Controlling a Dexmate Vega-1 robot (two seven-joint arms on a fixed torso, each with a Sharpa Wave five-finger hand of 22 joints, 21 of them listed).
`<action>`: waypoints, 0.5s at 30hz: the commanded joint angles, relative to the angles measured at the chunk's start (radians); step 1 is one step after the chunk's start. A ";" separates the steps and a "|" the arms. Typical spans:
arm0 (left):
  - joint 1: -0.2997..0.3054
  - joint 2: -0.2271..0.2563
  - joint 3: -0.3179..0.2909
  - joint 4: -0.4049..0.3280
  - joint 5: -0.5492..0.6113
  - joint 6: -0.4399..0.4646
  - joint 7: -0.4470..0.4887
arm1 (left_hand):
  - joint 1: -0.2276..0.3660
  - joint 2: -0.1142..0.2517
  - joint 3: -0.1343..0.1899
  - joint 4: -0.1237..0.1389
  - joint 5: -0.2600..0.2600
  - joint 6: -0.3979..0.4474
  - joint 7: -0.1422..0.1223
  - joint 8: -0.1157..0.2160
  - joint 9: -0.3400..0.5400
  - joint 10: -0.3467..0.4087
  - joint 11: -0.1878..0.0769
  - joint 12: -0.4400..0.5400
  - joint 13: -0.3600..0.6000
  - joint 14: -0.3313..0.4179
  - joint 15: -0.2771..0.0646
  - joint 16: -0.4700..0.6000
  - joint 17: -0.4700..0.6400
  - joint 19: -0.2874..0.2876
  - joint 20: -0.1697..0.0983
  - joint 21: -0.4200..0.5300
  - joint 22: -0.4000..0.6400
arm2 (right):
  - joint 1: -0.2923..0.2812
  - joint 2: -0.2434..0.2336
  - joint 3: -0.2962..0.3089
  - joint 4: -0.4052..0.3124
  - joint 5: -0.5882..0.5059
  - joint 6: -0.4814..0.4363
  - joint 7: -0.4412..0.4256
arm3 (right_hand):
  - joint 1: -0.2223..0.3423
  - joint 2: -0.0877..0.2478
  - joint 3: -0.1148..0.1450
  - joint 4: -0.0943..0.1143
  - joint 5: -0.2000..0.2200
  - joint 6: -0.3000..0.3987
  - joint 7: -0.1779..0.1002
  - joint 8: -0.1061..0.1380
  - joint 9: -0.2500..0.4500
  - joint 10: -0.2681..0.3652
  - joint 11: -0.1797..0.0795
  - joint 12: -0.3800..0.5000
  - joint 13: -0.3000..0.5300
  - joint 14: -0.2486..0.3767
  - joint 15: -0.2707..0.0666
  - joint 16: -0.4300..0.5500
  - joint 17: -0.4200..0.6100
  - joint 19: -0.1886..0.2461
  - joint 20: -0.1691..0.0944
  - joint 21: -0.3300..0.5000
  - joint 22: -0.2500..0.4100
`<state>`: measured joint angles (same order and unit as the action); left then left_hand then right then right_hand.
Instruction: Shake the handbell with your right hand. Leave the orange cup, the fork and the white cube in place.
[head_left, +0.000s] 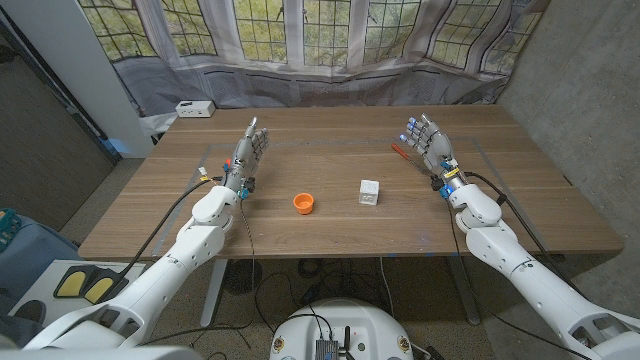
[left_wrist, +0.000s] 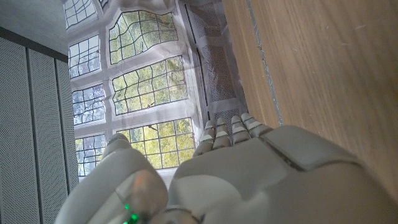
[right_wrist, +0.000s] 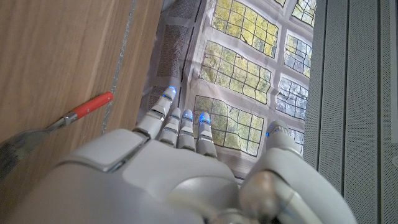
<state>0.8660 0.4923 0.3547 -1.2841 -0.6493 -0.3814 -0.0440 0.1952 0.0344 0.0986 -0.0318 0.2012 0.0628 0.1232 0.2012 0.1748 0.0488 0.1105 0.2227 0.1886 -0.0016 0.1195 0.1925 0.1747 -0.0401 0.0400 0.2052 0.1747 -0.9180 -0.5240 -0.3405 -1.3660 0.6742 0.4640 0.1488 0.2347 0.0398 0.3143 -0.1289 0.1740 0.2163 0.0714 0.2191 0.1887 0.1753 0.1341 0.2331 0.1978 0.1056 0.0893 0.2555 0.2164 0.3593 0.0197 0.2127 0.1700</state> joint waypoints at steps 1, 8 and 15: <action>-0.003 0.004 0.028 -0.015 0.043 0.008 0.013 | 0.005 0.003 0.008 -0.004 0.003 0.009 0.013 0.006 0.003 0.003 0.001 0.005 0.004 0.007 0.004 0.006 0.005 0.007 0.011 0.008 0.003 | -0.017 -0.052 0.009 -0.057 -0.043 -0.002 -0.022 | 0.004 0.007 -0.003 -0.001 0.004 0.008 0.001 0.001 0.002 0.013 0.000 0.004 0.006 0.007 -0.002 0.001 0.004 0.003 0.009 -0.001 0.004; 0.028 -0.015 0.033 -0.053 0.063 0.002 0.074 | 0.007 0.002 0.007 -0.006 0.002 0.012 0.013 0.004 0.003 0.000 0.002 0.002 0.005 0.001 0.004 0.002 0.005 -0.004 0.019 0.002 0.003 | -0.041 -0.081 0.031 -0.100 -0.054 0.022 -0.029 | 0.007 0.010 -0.002 -0.003 0.004 0.017 -0.002 0.002 0.002 0.021 0.000 0.006 0.006 0.009 -0.004 0.000 0.004 0.004 0.010 -0.002 0.004; 0.038 0.014 0.041 -0.087 0.120 0.039 0.133 | 0.009 0.001 0.006 -0.009 0.000 0.029 0.017 0.006 0.003 0.018 0.001 0.007 0.005 0.014 0.004 0.005 0.005 0.001 0.021 0.001 0.003 | -0.062 -0.096 0.050 -0.119 -0.052 0.059 -0.020 | 0.013 0.011 -0.003 -0.007 0.004 0.045 -0.003 0.008 0.002 0.054 -0.003 0.014 0.006 0.034 -0.017 0.006 0.003 0.022 -0.001 0.001 0.004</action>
<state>0.8780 0.4835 0.3801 -1.3137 -0.5916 -0.3774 0.0191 0.1951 0.0344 0.1028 -0.0360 0.2012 0.0824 0.1286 0.2012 0.1746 0.0576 0.1125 0.2226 0.1885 0.0076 0.1212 0.1924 0.1746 -0.0418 0.0521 0.2052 0.1746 -0.9492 -0.5861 -0.3158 -1.4411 0.6351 0.4737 0.1284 0.2401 0.0452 0.3106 -0.1325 0.1740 0.2487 0.0638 0.2191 0.1886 0.2155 0.1304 0.2372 0.2025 0.1220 0.0728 0.2555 0.2163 0.3685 0.0215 0.2127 0.1699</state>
